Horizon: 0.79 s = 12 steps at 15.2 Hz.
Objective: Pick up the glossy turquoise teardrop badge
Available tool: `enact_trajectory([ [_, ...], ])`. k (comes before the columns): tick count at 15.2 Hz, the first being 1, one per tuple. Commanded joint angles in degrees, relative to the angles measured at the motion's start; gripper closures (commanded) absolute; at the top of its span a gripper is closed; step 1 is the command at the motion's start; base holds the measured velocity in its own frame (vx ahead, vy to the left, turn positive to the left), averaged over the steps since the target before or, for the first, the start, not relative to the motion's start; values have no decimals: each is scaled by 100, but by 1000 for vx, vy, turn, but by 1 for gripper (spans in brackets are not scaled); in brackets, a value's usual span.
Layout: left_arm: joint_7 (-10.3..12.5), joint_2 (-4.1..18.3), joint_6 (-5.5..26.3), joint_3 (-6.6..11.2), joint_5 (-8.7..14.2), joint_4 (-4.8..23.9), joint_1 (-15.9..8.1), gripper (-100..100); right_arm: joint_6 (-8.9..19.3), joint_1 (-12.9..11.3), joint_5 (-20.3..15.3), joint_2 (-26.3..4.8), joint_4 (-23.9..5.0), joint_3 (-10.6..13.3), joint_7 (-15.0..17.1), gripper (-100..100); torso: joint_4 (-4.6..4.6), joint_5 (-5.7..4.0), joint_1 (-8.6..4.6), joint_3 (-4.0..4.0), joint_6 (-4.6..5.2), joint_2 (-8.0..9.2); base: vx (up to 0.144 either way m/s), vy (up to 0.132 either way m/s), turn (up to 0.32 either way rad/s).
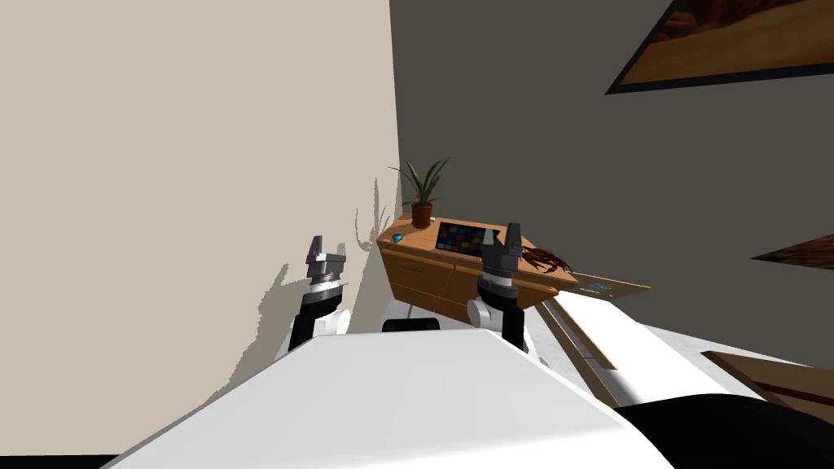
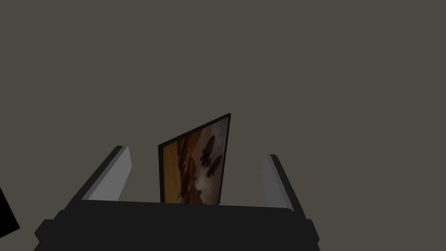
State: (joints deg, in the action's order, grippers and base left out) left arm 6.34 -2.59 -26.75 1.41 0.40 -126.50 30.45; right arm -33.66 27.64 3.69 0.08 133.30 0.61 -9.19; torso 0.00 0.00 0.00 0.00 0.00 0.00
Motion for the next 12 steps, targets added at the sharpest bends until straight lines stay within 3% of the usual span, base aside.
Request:
enact_trajectory([
  [1, 47, 239, 88, 12, -5, 48, -93, -100, 0, 0, 0, 0, 0, 0, 0, 0, 0, 0, 0, 0, 0, 0, -8, -11, -24],
  [2, 47, 239, 88, 12, -5, 48, -93, -100, 0, 0, 0, 0, 0, 0, 0, 0, 0, 0, -2, 1, 1, 2, -13, -16, -30],
  [6, 240, 772, 449, 70, -33, 258, -449, -100, 0, 0, 0, 0, 0, 0, 0, 0, 2, -2, -10, 5, 1, 9, -24, -29, -49],
  [7, 240, 778, 449, 70, -33, 258, -449, -100, 0, -1, 0, 0, 0, 1, 0, 0, 2, -2, -10, 5, 2, 9, -22, -25, -42],
  [8, 334, 950, 627, 101, -47, 365, -618, -100, 0, 0, 0, 0, 0, 0, 0, 0, 2, -2, -9, 5, 1, 9, -21, -27, -50],
  [11, 441, 1115, 831, 137, -64, 491, -809, -100, 0, -1, 0, 0, 0, 0, 0, 0, 2, -2, -11, 4, 3, 6, -21, -28, -56],
  [12, 561, 1273, 1039, 180, -83, 635, -1020, -100, 0, -1, 0, 0, 0, 0, 0, 0, 1, -2, -11, 4, 2, 6, -25, -28, -83],
])
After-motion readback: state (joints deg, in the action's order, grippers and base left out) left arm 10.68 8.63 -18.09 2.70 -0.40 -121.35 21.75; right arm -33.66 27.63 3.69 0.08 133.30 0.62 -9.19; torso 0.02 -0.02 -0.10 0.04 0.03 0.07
